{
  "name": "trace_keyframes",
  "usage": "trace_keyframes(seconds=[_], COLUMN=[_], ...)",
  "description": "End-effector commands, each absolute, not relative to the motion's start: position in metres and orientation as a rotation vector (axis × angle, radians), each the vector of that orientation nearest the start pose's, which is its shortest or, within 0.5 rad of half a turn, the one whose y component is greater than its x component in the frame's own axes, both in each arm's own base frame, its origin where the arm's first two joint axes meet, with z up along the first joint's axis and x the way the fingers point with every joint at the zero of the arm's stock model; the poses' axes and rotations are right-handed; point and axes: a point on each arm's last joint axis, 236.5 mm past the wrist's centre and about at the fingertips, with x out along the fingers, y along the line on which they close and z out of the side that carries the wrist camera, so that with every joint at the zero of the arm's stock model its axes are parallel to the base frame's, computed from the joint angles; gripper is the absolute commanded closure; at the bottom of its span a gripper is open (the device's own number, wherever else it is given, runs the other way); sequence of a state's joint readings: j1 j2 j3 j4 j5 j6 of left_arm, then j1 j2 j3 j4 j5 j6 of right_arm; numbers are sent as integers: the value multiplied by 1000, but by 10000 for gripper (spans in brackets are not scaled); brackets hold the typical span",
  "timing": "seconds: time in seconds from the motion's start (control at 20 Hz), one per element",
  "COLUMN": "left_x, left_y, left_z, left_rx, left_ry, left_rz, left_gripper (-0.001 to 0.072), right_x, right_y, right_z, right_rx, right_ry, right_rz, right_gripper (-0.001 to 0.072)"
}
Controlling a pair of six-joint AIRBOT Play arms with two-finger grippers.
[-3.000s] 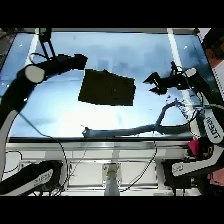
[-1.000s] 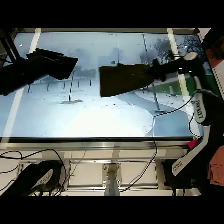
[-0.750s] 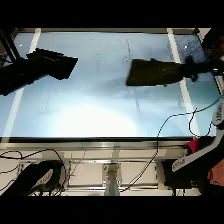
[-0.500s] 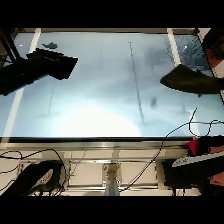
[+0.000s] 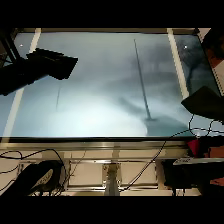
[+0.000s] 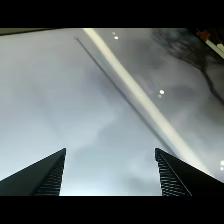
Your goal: Fold the clothes and pants, and hang the long-sleeved shirts on hangers.
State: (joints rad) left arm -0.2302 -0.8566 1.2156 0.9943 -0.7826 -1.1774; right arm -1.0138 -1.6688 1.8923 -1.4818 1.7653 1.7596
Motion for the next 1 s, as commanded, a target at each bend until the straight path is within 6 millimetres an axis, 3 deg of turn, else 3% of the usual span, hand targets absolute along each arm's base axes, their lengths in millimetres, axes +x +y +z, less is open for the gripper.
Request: trace_keyframes(seconds=[0.0, 0.05, 0.15, 0.25, 0.3, 0.35, 0.45, 0.55, 0.65, 0.7, 0.8, 0.95], left_x=[360, 360, 360, 360, 360, 360, 361, 357, 347, 340, 328, 317], left_y=[-177, -177, -177, -177, -177, -177, -171, -162, -152, -147, -136, -130], left_z=[286, 286, 286, 286, 286, 286, 286, 297, 319, 329, 345, 358], left_rx=[-65, -65, -64, -64, -64, -63, -30, 9, -1, -26, -38, -36], left_ry=[352, 352, 352, 352, 351, 351, 343, 302, 241, 220, 176, 139], left_rz=[-611, -611, -611, -611, -610, -610, -589, -560, -533, -521, -499, -486], left_gripper=[88, 88, 88, 88, 116, 268, 682, 682, 683, 683, 683, 682], right_x=[215, 214, 218, 244, 269, 304, 372, 419, 443, 449, 455, 467], right_y=[-340, -336, -333, -321, -307, -285, -218, -138, -65, -34, 29, 91], right_z=[71, 71, 74, 81, 88, 102, 152, 219, 274, 291, 306, 293], right_rx=[1002, 1011, 1019, 1058, 1082, 1093, 1091, 1064, 1027, 1007, 968, 891], right_ry=[1347, 1361, 1353, 1298, 1256, 1193, 1056, 907, 809, 790, 806, 861], right_rz=[-959, -949, -932, -817, -695, -504, -74, 333, 607, 694, 824, 847], right_gripper=[146, 42, 43, 64, 242, 667, 686, 686, 687, 687, 687, 685])
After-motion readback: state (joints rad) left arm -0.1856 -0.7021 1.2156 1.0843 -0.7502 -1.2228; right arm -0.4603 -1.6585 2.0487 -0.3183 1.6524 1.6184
